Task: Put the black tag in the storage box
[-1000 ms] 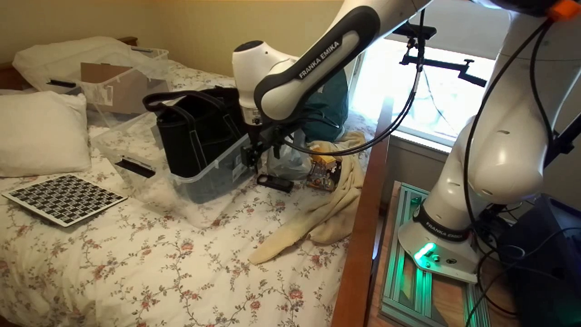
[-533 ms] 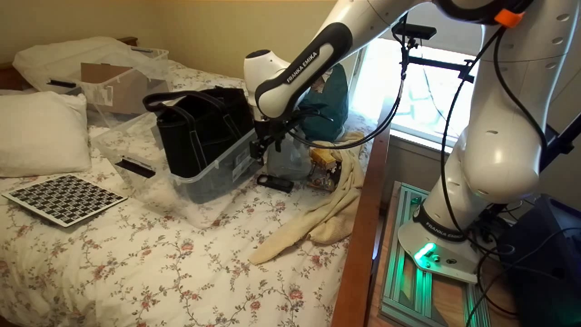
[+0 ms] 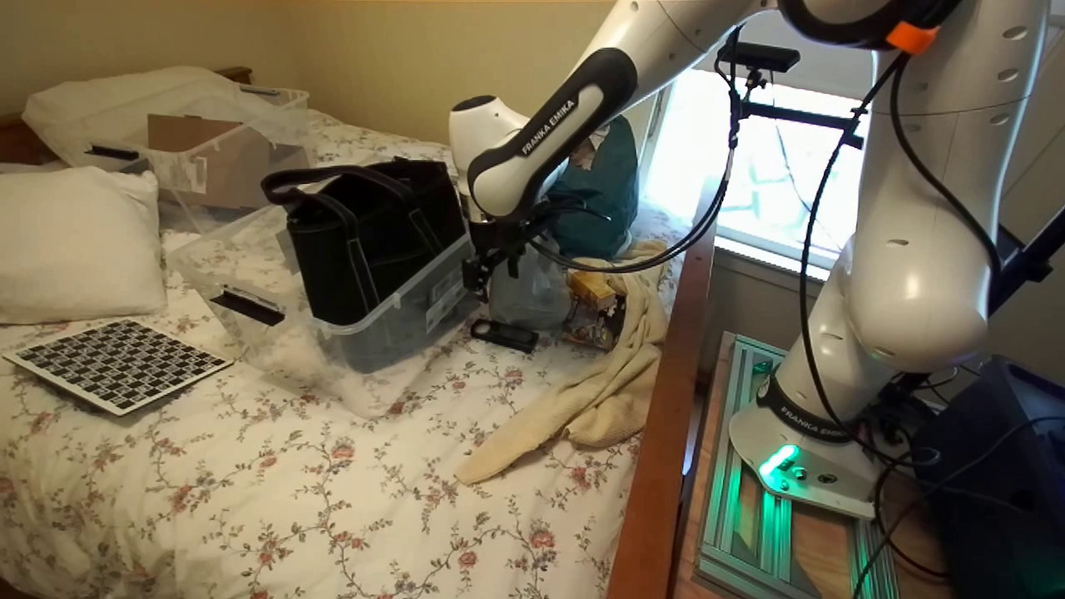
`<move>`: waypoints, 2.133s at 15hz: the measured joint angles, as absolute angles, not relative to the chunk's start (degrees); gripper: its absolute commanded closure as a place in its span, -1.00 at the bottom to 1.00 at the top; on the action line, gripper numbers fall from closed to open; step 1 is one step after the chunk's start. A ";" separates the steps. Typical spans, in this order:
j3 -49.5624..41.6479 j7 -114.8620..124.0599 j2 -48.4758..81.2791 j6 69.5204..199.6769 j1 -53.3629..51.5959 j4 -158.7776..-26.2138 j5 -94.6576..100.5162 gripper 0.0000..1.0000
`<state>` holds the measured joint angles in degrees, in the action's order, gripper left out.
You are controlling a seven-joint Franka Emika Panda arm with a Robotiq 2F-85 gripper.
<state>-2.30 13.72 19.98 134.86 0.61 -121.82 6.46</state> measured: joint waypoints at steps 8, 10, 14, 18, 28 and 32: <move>-4.18 8.90 20.14 139.05 4.10 -124.87 3.50 -1.00; -4.12 3.70 20.38 141.32 6.27 -126.45 1.07 -1.00; -3.16 -7.25 21.67 144.11 9.89 -128.92 -2.46 -1.00; -2.00 -12.00 24.56 143.70 10.35 -129.37 -2.56 -1.00; 3.01 -14.42 31.53 149.54 12.93 -128.85 -9.51 -1.00; 7.12 -16.48 33.67 156.74 17.36 -128.66 -15.50 -1.00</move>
<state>7.12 -16.48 33.67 156.74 17.36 -128.66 -15.50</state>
